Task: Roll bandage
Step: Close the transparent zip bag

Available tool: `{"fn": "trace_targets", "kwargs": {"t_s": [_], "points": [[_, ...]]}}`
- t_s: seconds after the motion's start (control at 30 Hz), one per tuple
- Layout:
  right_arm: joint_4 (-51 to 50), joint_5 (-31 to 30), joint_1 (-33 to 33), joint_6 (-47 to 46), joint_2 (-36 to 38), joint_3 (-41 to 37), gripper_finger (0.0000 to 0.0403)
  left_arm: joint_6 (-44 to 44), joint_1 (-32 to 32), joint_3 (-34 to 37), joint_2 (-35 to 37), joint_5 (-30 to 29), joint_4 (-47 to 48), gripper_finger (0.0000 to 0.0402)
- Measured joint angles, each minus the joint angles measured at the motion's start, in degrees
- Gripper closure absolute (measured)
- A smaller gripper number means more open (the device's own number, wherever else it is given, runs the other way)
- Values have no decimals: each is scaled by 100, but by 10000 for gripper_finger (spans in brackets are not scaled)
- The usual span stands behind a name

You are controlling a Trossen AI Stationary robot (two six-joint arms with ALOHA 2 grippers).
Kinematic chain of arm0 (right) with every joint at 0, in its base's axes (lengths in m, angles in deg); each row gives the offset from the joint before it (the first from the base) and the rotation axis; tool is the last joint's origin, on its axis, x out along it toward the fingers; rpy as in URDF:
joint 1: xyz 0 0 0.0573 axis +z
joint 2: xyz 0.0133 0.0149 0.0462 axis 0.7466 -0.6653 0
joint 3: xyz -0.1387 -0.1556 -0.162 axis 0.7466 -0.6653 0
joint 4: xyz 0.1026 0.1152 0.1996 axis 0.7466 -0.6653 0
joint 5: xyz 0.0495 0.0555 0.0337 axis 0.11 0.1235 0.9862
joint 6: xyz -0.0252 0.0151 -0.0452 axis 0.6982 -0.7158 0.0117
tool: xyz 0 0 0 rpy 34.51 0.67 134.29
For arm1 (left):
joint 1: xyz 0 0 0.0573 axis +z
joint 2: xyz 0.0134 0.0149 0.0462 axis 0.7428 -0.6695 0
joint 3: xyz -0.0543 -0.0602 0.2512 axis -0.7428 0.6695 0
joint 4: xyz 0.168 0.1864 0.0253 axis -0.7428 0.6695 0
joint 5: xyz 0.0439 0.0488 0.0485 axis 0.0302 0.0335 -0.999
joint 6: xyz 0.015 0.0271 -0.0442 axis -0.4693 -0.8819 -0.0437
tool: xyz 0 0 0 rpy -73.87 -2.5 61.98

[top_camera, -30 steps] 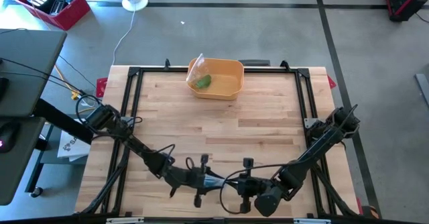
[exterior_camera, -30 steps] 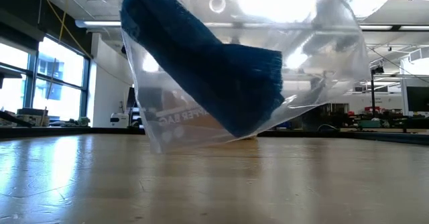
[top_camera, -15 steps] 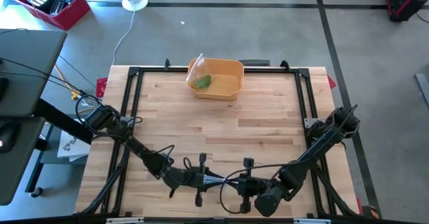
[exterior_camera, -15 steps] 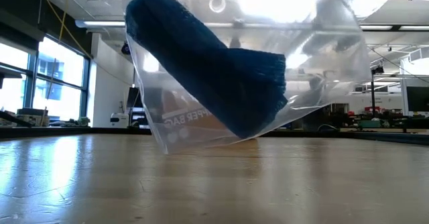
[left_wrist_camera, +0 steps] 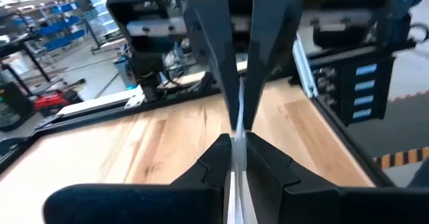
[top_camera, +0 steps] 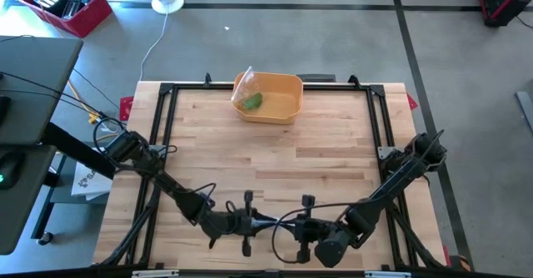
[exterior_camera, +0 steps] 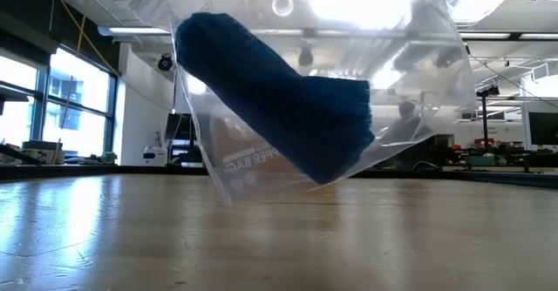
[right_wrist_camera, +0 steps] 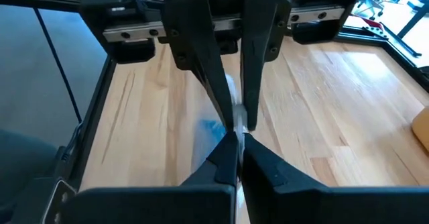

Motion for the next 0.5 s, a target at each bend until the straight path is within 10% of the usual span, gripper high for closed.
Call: {"fn": "trace_targets", "kwargs": {"t_s": [0.5], "points": [[15,14,15,-2,-2,0,403,1345,-462,7,430,-667,2639,370]]}}
